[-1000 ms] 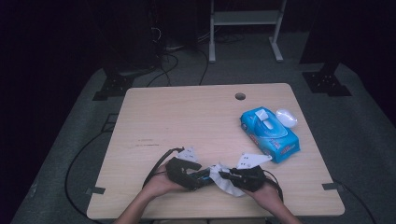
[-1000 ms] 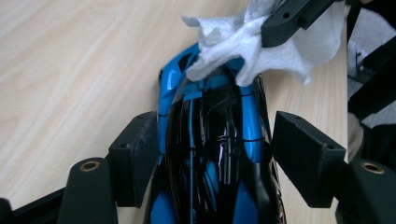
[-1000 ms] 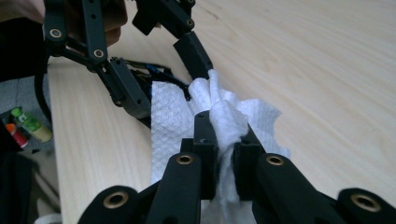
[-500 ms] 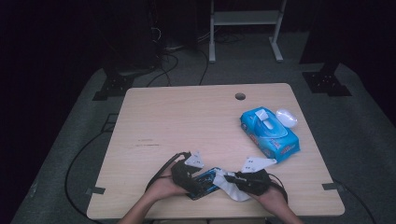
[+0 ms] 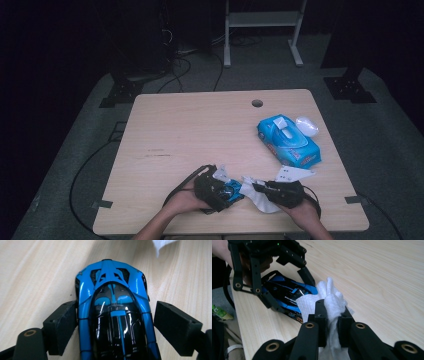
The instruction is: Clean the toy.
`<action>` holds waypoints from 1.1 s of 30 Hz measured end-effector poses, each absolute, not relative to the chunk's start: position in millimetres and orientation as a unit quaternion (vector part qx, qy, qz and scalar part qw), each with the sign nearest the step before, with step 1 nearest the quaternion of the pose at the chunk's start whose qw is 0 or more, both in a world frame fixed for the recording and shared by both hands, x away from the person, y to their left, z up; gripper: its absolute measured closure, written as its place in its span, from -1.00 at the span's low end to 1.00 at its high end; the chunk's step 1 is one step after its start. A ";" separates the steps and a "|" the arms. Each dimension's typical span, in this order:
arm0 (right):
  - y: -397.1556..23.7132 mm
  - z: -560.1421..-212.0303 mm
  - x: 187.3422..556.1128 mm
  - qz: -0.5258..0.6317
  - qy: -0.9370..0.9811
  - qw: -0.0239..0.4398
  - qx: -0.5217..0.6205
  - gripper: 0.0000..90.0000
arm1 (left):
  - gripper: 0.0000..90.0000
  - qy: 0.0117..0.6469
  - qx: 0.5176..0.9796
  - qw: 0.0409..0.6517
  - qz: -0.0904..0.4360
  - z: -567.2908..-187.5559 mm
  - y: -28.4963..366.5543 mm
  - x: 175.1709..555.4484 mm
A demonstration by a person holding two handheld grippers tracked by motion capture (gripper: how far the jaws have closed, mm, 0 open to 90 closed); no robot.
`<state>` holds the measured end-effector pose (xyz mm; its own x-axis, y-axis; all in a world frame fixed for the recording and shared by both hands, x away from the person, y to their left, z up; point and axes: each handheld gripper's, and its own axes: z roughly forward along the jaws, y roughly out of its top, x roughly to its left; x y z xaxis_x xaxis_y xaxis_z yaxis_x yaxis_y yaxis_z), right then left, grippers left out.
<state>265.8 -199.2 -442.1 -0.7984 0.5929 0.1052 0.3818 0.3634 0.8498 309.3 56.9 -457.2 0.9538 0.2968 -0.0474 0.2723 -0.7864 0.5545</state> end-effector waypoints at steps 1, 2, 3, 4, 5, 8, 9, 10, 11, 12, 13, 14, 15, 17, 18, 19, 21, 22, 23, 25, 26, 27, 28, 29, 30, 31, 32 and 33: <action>-200.3 -442.3 265.6 0.479 0.818 0.110 0.299 0.81 | -0.61 0.151 0.946 0.287 0.021 -458.4 55.4 309.4; -201.0 -442.7 265.6 0.479 0.818 0.110 0.299 0.81 | -0.61 0.153 0.946 0.284 0.022 -460.1 53.5 309.4; -201.4 -443.4 265.7 0.479 0.818 0.110 0.300 0.81 | -0.61 0.152 0.948 0.280 0.024 -460.8 52.7 309.9; -201.4 -443.8 265.7 0.479 0.817 0.109 0.302 0.81 | -0.61 0.152 0.948 0.278 0.030 -462.0 51.7 310.0; -201.3 -444.3 265.9 0.479 0.817 0.110 0.301 0.81 | -0.62 0.153 0.947 0.279 0.034 -462.4 51.2 310.5; -201.0 -444.8 265.9 0.479 0.818 0.111 0.300 0.81 | -0.62 0.156 0.947 0.278 0.034 -462.3 50.8 311.4; -200.7 -444.7 266.2 0.480 0.817 0.112 0.300 0.81 | -0.63 0.157 0.947 0.277 0.043 -463.1 49.6 311.2; -200.7 -444.6 266.4 0.480 0.816 0.112 0.301 0.81 | -0.64 0.155 0.948 0.276 0.046 -463.3 49.1 310.6; -200.7 -444.6 266.5 0.481 0.816 0.112 0.302 0.81 | -0.64 0.152 0.949 0.272 0.051 -463.4 48.7 309.7; -200.7 -444.5 266.7 0.481 0.815 0.113 0.302 0.81 | -0.64 0.152 0.950 0.269 0.050 -462.9 49.0 309.1; -200.7 -444.5 266.7 0.481 0.815 0.113 0.302 0.81 | -0.64 0.152 0.950 0.269 0.050 -462.9 49.0 309.1; -200.6 -444.5 266.6 0.481 0.815 0.112 0.302 0.81 | -0.64 0.153 0.951 0.266 0.050 -462.5 49.8 308.4; -200.6 -444.5 266.3 0.481 0.815 0.113 0.302 0.81 | -0.64 0.154 0.951 0.264 0.049 -462.2 50.9 308.2; -200.5 -445.0 266.9 0.481 0.815 0.112 0.303 0.81 | -0.64 0.156 0.950 0.265 0.047 -462.0 53.7 308.2; -200.2 -445.2 267.1 0.480 0.816 0.111 0.303 0.81 | -0.64 0.157 0.950 0.265 0.046 -462.0 54.1 308.3; -199.7 -445.4 267.2 0.481 0.815 0.111 0.303 0.81 | -0.63 0.156 0.950 0.265 0.046 -461.9 54.0 308.2; -198.6 -445.3 267.2 0.480 0.816 0.112 0.301 0.81 | -0.57 0.151 0.950 0.269 0.044 -461.2 53.5 307.6; -198.6 -445.3 267.2 0.480 0.816 0.112 0.301 0.81 | -0.53 0.151 0.950 0.269 0.044 -461.2 53.5 307.6; -198.4 -445.3 267.1 0.480 0.816 0.112 0.301 0.81 | -0.53 0.150 0.950 0.269 0.042 -460.8 52.7 307.0; -198.3 -445.2 267.1 0.481 0.816 0.112 0.301 0.81 | -0.52 0.149 0.954 0.259 0.038 -459.1 51.8 307.0; -198.9 -445.0 266.7 0.481 0.815 0.112 0.302 0.81 | -0.54 0.154 0.955 0.250 0.034 -457.1 52.7 306.9; -199.3 -445.0 266.8 0.481 0.815 0.112 0.302 0.81 | -0.57 0.157 0.956 0.247 0.032 -455.7 53.4 307.4; -199.3 -445.0 266.8 0.481 0.815 0.112 0.302 0.81 | -0.58 0.157 0.956 0.247 0.032 -455.7 53.4 307.4; -200.2 -445.4 267.0 0.482 0.814 0.111 0.304 0.81 | -0.59 0.160 0.959 0.234 0.025 -453.6 54.3 307.6; -200.3 -445.4 267.2 0.482 0.814 0.111 0.304 0.81 | -0.59 0.160 0.959 0.234 0.025 -453.6 54.3 307.6; -200.4 -445.3 267.3 0.482 0.814 0.112 0.304 0.81 | -0.59 0.159 0.962 0.221 0.029 -453.3 54.2 307.4; -200.2 -445.2 267.4 0.482 0.814 0.112 0.303 0.81 | -0.59 0.159 0.962 0.221 0.029 -453.3 54.2 307.4; -200.2 -445.2 267.4 0.482 0.814 0.112 0.303 0.81 | -0.59 0.160 0.963 0.215 0.025 -453.8 53.8 307.3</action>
<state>267.4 -200.2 -445.2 -0.7913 0.6015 0.1097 0.3851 0.3509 0.8536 307.3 53.8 -453.8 0.9474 0.3194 -0.0199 0.2975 -0.8561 0.4226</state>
